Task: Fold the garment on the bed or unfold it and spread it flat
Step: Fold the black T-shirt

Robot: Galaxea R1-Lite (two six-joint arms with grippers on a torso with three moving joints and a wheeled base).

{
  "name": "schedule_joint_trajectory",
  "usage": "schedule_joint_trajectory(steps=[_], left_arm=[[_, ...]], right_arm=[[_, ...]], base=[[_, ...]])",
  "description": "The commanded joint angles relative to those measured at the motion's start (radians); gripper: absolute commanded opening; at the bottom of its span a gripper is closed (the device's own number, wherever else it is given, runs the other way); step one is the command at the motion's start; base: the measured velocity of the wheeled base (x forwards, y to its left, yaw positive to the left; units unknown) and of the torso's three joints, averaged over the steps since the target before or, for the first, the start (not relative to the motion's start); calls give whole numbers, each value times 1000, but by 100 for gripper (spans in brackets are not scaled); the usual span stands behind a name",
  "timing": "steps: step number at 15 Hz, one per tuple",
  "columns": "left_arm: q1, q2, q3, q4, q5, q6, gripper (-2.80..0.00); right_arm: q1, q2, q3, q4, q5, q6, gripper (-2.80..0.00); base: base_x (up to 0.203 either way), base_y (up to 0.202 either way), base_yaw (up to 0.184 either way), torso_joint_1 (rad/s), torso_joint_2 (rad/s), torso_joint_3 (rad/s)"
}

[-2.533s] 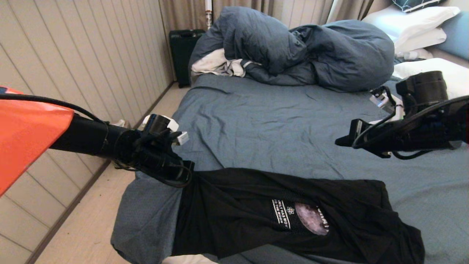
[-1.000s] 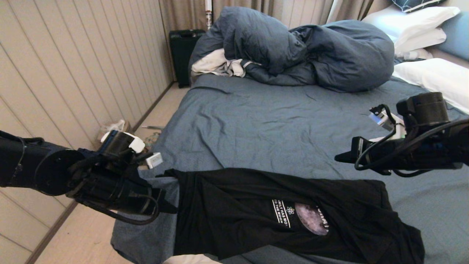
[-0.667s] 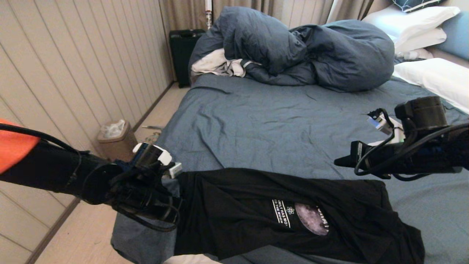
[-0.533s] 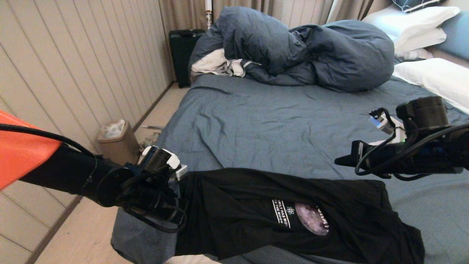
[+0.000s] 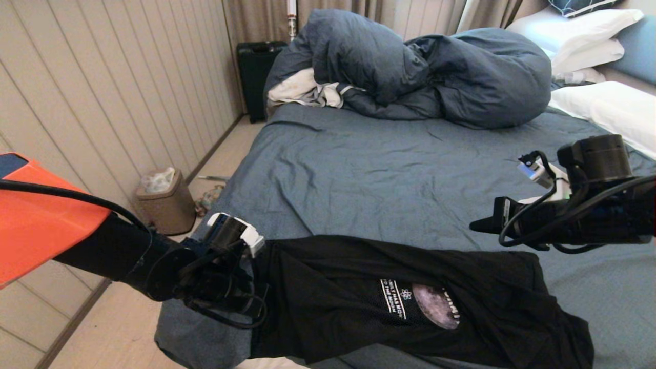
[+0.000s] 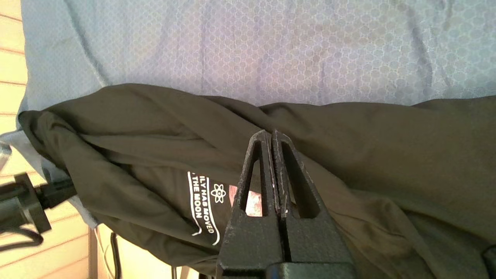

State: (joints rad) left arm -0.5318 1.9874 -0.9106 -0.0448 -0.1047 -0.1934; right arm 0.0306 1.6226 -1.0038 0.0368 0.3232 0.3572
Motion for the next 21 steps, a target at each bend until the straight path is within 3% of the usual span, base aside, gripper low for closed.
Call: schedule_joint_trajectory(steps=[1,10,11,21], left_arm=[[-12,-20,38,-22,4,-1,-280],[-34,-105,94,-35,-28,-30,-280],[-41,-105,99,-35,-29,-31,0],[-71,-54,146,-140,-29,-28,0]], right_arm=[[2,3,1,0,2,2,-280],[2,6,2,1,1,2,-280],[2,8,2,0,2,2,-280],[3,10,13,0,0,0,-280]], base=[[0,0,0,0,0,0],[0,0,0,0,0,0],[0,0,0,0,0,0],[0,0,0,0,0,0]])
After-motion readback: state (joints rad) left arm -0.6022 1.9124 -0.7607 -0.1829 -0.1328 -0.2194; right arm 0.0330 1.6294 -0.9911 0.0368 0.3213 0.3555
